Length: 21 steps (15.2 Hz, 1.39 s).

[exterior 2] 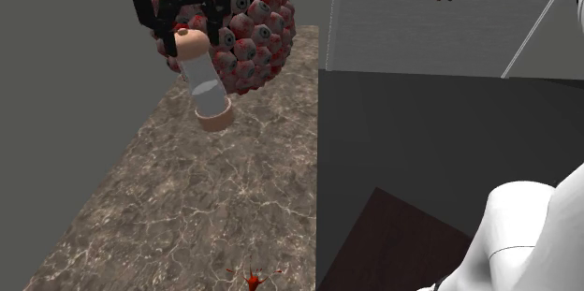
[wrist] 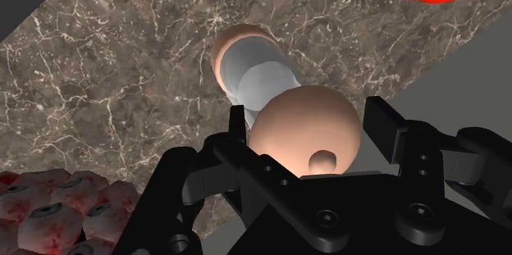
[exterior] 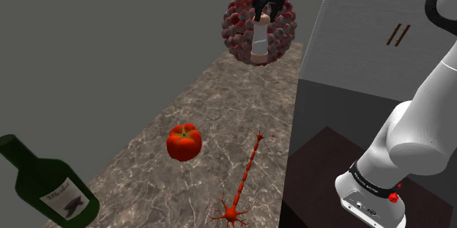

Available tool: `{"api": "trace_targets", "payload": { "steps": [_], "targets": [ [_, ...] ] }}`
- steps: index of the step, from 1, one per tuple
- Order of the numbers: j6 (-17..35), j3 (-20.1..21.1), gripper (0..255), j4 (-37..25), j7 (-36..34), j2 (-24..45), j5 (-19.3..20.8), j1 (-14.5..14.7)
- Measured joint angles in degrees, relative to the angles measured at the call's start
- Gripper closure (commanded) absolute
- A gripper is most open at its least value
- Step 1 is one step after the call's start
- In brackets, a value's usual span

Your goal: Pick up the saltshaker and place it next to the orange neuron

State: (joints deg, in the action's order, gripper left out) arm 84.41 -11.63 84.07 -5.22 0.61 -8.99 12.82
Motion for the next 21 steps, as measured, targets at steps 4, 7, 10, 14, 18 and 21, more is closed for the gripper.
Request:
{"api": "trace_targets", "payload": {
  "steps": [4,7,10,14,18,21],
  "targets": [
    [1.4,2.8,255,1.5,-5.5,-1.1,0.2,2.8],
    [1.9,5.0,255,1.8,-9.7,-1.4,0.3,4.9],
    [2.6,7.0,255,1.0,-13.5,-0.5,0.3,6.8],
    [3.2,9.7,255,-0.4,-19.0,0.8,0.5,9.6],
    [4.0,12.1,255,-1.8,-23.8,2.2,0.8,12.2],
    [6.6,12.4,255,1.2,-24.2,1.7,0.9,12.5]
  ]
}}
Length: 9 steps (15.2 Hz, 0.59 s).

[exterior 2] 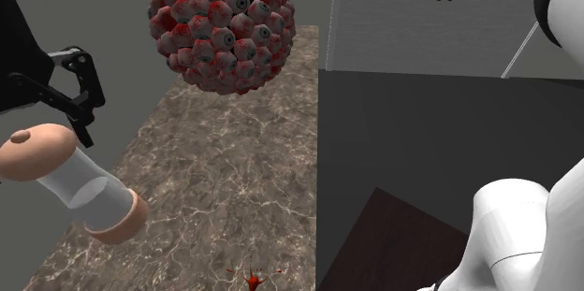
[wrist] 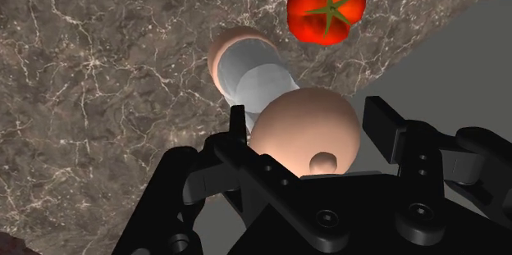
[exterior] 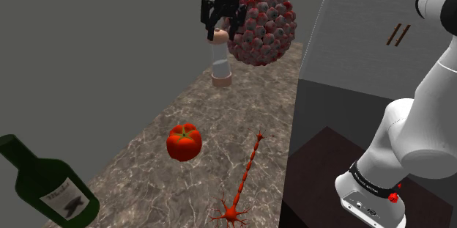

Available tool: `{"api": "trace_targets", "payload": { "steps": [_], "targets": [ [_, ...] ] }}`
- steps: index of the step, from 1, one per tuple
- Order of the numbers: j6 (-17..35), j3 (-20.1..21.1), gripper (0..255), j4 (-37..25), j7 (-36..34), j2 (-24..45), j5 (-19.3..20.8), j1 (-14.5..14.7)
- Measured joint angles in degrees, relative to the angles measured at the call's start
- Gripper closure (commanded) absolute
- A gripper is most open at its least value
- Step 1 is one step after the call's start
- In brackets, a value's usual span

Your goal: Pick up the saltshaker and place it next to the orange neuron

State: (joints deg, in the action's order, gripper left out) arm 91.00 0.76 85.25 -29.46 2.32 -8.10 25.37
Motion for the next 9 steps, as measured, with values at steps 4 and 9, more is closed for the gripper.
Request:
{"api": "trace_targets", "payload": {
  "steps": [4,9],
  "targets": [
    [3.0,0.0,255,4.0,0.4,-0.9,0.0,0.0],
    [7.2,0.0,255,9.1,0.9,-1.8,-0.1,0.1]
  ]
}}
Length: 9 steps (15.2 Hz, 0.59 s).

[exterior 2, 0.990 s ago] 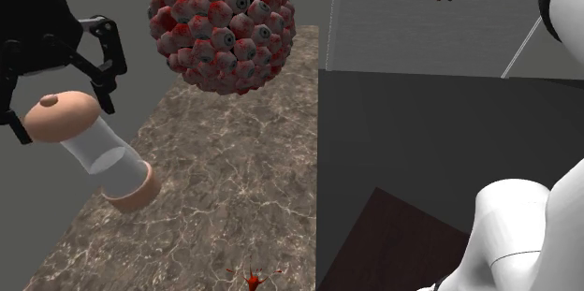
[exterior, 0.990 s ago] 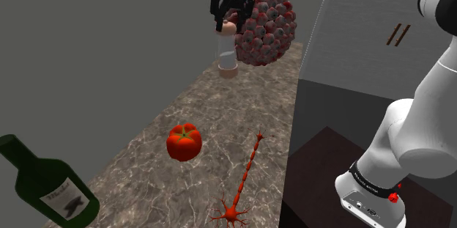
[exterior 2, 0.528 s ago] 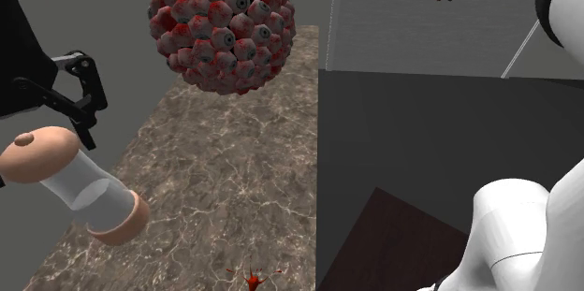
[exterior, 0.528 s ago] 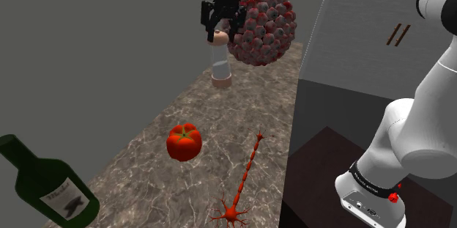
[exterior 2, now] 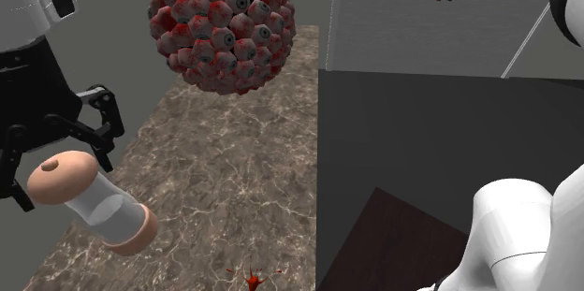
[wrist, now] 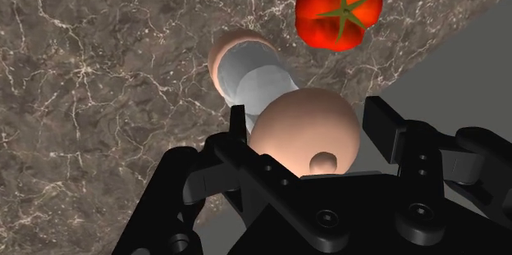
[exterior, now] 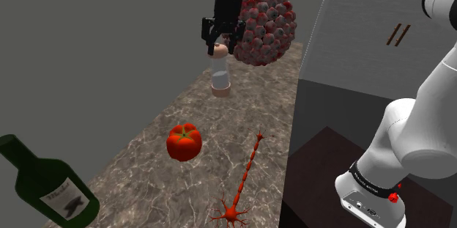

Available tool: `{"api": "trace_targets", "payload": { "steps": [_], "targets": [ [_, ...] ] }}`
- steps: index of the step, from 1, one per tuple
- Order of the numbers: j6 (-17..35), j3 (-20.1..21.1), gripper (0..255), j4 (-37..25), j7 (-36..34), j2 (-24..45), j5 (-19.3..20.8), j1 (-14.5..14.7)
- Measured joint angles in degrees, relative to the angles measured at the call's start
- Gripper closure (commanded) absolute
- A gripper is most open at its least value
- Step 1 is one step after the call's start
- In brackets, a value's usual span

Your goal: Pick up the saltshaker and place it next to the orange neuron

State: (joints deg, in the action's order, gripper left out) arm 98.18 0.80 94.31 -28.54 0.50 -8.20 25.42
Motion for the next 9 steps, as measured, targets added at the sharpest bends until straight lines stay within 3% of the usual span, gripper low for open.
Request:
{"api": "trace_targets", "payload": {
  "steps": [9],
  "targets": [
    [7.0,0.1,255,7.5,0.9,-0.5,-0.2,0.1]
  ]
}}
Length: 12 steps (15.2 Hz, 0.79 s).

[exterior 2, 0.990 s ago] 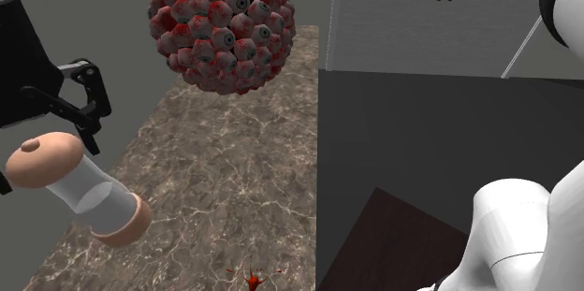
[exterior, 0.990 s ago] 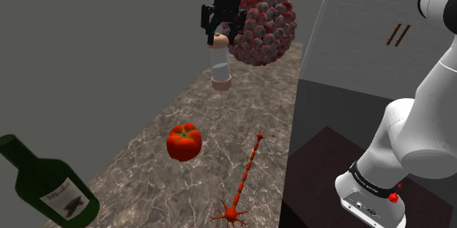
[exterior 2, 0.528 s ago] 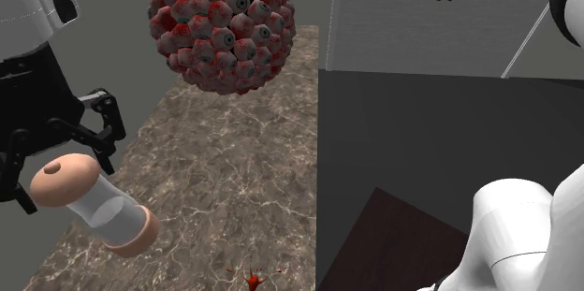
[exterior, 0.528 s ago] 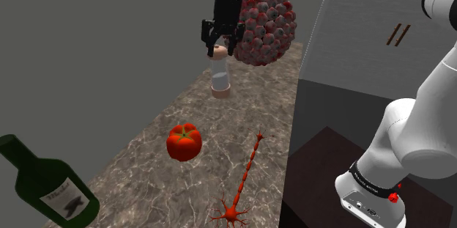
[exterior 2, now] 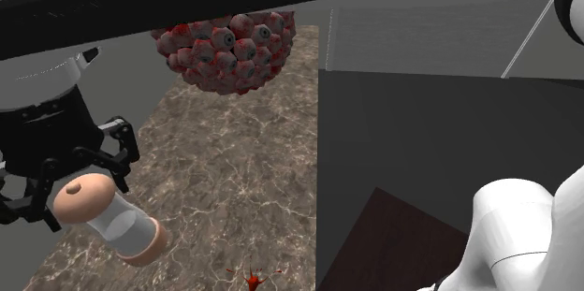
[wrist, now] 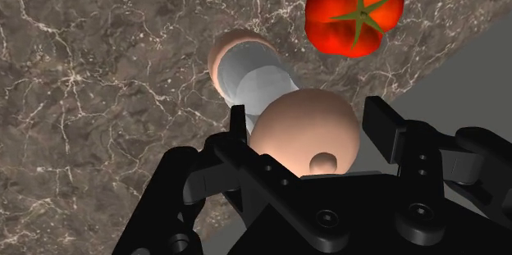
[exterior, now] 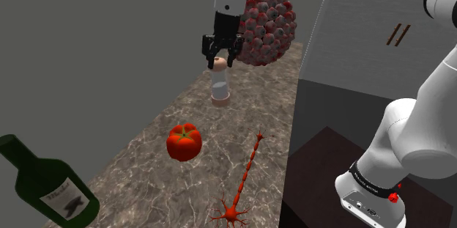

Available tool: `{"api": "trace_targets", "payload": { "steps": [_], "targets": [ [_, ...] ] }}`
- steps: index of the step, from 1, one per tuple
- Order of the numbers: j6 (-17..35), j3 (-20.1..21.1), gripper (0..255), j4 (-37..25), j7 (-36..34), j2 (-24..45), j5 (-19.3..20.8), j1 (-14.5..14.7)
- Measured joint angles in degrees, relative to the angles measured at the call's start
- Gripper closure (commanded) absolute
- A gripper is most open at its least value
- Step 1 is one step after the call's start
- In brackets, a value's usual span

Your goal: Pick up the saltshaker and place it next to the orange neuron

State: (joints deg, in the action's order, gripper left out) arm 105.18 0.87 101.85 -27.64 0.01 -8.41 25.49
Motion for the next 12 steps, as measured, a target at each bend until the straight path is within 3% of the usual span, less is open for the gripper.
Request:
{"api": "trace_targets", "payload": {
  "steps": [12],
  "targets": [
    [9.0,0.1,255,8.1,1.3,1.0,-0.5,0.1]
  ]
}}
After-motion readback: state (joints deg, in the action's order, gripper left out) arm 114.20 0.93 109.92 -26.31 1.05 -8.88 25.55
